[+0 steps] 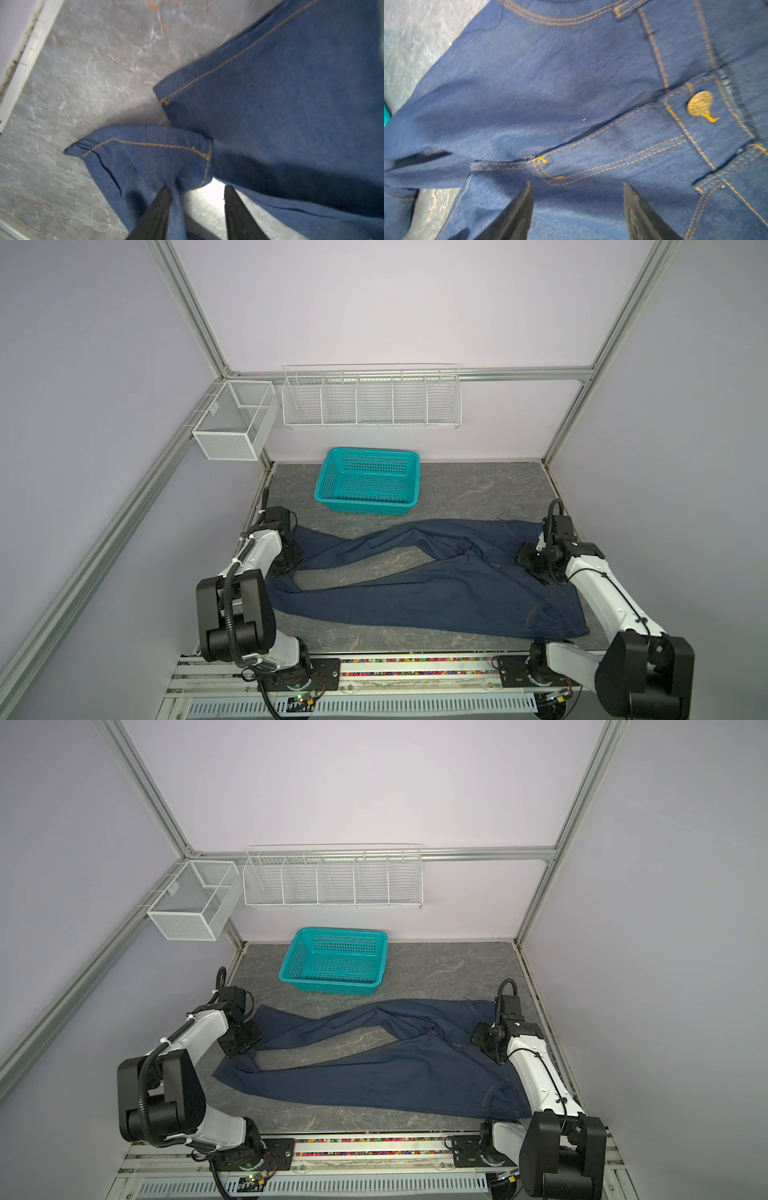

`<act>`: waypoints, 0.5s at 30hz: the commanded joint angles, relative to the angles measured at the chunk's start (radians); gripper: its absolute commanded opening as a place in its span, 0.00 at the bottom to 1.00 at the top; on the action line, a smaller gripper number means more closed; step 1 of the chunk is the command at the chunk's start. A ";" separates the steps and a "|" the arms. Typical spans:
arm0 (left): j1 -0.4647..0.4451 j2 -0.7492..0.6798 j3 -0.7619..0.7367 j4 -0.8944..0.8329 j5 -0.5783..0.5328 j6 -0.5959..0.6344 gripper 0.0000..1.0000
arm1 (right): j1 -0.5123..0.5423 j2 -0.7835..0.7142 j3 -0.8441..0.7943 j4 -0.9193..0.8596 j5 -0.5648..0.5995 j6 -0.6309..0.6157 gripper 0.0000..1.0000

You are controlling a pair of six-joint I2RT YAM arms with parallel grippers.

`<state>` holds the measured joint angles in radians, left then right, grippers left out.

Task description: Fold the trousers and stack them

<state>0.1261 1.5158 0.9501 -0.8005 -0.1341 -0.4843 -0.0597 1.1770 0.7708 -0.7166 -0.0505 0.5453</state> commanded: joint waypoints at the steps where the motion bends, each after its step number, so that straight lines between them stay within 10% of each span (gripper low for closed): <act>1: -0.006 0.035 0.029 -0.003 -0.009 0.006 0.41 | 0.029 0.018 -0.016 0.010 -0.019 0.007 0.70; 15: -0.008 0.131 0.016 -0.013 -0.129 0.088 0.35 | 0.076 0.071 -0.022 0.048 -0.029 0.007 0.70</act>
<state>0.1215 1.6062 0.9665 -0.8104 -0.2230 -0.4313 0.0067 1.2369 0.7662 -0.6846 -0.0689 0.5465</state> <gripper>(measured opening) 0.357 0.703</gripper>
